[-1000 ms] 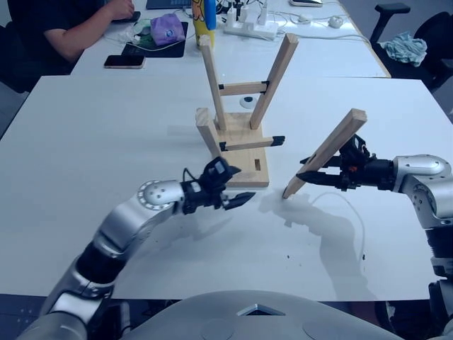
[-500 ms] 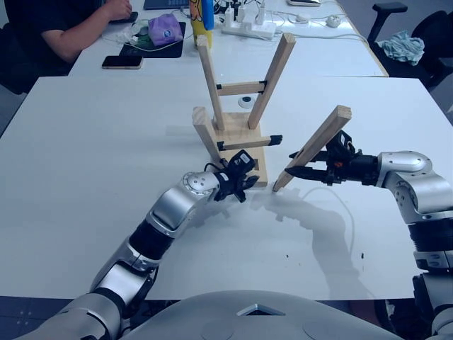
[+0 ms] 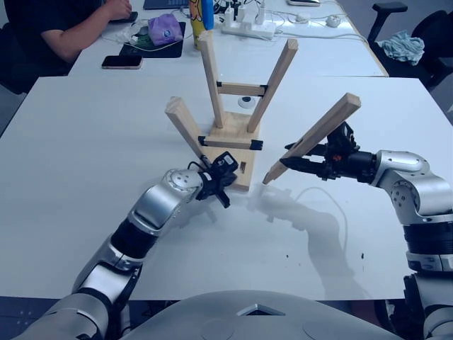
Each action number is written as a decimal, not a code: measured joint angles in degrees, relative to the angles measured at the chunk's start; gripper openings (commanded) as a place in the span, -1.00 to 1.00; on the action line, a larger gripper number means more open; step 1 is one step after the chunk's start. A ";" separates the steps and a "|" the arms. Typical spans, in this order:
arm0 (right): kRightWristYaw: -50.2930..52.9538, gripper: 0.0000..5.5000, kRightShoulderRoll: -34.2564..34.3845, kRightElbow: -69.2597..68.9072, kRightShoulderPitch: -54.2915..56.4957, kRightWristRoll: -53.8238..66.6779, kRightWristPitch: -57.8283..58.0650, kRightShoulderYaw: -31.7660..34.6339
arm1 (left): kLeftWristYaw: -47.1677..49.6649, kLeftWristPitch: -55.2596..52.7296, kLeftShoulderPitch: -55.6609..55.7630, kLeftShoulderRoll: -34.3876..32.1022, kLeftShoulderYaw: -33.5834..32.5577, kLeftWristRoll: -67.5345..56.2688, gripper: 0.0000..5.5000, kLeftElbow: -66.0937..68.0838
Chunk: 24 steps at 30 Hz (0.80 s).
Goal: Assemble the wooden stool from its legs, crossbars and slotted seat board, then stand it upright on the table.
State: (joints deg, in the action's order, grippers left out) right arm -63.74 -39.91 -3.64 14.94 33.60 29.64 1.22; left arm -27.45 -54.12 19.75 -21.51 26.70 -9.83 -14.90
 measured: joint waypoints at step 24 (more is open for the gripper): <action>6.12 -0.26 11.86 0.45 -0.42 -3.92 -6.67 -2.91 | -1.89 5.23 -4.24 -1.10 -10.87 -1.99 -1.00 4.56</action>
State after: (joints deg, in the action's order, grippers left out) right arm -57.62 -28.05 -3.18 14.53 29.69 22.98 -1.69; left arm -29.34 -48.89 15.50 -22.62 15.83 -11.82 -10.34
